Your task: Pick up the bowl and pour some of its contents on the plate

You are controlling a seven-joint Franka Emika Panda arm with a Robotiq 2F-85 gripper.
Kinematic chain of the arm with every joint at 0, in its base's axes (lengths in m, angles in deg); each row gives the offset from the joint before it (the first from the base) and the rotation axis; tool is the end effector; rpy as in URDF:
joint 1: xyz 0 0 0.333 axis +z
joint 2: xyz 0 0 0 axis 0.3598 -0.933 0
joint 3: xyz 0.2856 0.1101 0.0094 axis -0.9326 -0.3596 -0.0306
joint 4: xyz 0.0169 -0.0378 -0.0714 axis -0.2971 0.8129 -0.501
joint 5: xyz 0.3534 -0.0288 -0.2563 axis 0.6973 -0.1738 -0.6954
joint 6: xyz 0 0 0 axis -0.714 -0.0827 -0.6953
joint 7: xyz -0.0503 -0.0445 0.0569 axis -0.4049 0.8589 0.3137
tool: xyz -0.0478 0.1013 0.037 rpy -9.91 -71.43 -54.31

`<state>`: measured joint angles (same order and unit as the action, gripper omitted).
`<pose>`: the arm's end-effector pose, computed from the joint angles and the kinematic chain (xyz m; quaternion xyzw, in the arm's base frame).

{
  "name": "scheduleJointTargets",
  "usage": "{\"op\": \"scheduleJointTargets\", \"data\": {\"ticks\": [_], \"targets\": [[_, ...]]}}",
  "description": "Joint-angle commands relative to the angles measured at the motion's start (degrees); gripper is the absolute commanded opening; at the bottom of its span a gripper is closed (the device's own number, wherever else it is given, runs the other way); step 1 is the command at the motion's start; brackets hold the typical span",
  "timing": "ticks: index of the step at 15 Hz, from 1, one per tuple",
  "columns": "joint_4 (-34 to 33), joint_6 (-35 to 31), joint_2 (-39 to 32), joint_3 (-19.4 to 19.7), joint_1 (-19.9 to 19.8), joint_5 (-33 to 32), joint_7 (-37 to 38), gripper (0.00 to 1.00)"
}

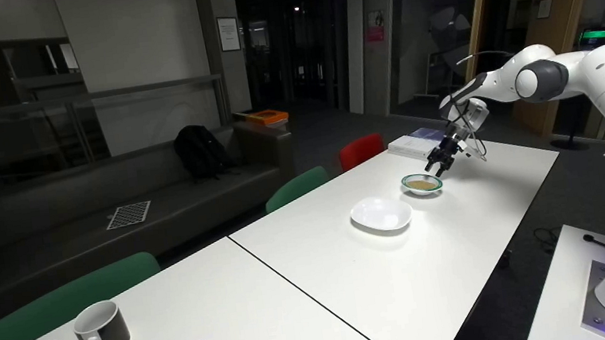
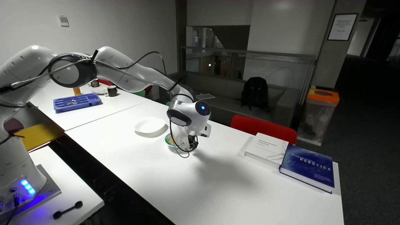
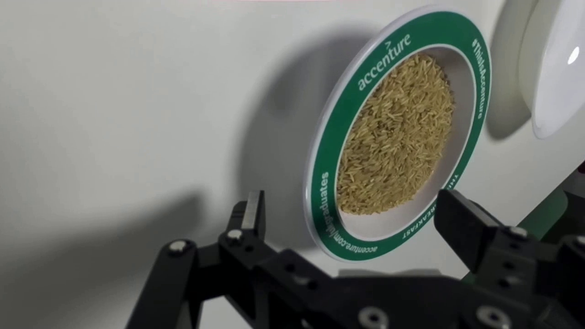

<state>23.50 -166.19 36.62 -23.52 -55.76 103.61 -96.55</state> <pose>0.5937 -0.4433 0.1184 -0.9475 0.1473 -0.1036 0.2641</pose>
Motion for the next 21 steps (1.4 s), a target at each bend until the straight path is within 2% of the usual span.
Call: {"op": "scheduleJointTargets", "data": {"ticks": [1,10,20,21], "targets": [[-4.0,4.2,-1.9,-1.6,-2.0,-1.8,1.7,1.0],[-10.5,15.6,-5.5,-2.8,-4.5,-2.2,2.2,1.0],[-14.3,18.3,-8.1,-3.6,-5.2,-2.1,3.1,1.0],[-14.1,18.6,-8.1,-2.2,-4.3,-0.9,2.6,1.0]]}}
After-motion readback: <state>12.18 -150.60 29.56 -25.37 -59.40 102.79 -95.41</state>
